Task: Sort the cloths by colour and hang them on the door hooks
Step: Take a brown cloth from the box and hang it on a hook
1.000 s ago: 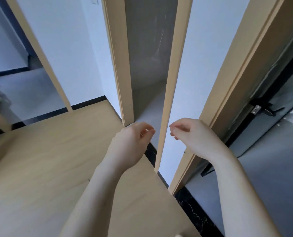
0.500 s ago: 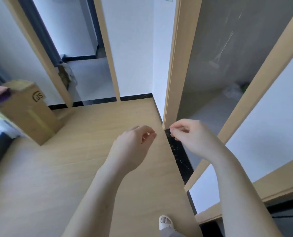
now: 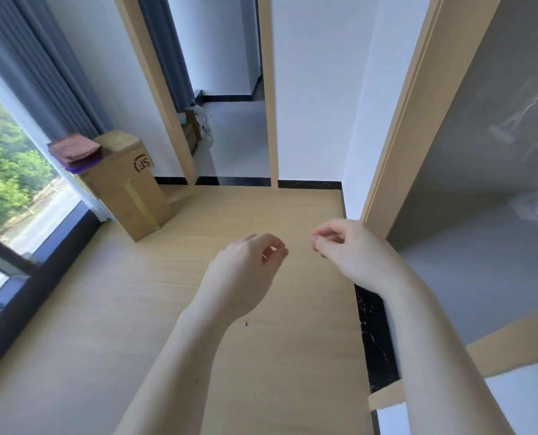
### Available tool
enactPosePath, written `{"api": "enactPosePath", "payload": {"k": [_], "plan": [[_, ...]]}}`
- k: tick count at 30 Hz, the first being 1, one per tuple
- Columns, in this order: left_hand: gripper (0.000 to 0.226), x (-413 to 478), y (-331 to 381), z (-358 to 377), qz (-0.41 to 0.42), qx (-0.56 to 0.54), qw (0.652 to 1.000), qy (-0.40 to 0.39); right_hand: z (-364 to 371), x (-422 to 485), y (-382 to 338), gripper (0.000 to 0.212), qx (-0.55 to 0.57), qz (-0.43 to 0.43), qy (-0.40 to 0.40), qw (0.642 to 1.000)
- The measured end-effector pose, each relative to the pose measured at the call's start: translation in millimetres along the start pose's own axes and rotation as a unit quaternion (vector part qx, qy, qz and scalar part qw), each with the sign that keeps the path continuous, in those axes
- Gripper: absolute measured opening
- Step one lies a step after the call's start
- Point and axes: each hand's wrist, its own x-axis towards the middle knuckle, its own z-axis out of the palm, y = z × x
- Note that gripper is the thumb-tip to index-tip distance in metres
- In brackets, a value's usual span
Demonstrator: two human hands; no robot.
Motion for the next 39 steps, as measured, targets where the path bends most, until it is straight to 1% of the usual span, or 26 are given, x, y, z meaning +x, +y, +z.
{"api": "enactPosePath", "payload": {"k": [7,14,22,31,39], "plan": [[0.021,24.1,-19.2,-8.8,-0.041,0.006,0.999,0.023,14.7,50.5,-5.2,0.012,0.002,-0.033,-0.039,0.999],[0.021,55.4,-52.5,-23.9,-0.057,0.004,0.998,0.038,37.1,97.1,-26.1,0.011,-0.006,-0.052,-0.058,0.997],[0.021,114.0,-102.6,-55.2,-0.044,-0.012,0.998,0.037,68.2,157.5,-63.4,0.011,-0.025,-0.041,-0.048,0.998],[0.021,164.3,-178.0,-113.7,-0.049,-0.007,0.998,0.04,123.3,218.8,-125.9,0.011,-0.022,-0.041,-0.047,0.998],[0.021,187.3,-228.6,-142.2,-0.062,-0.006,0.997,0.051,164.4,261.3,-160.0,0.01,-0.037,-0.047,-0.073,0.996]]}}
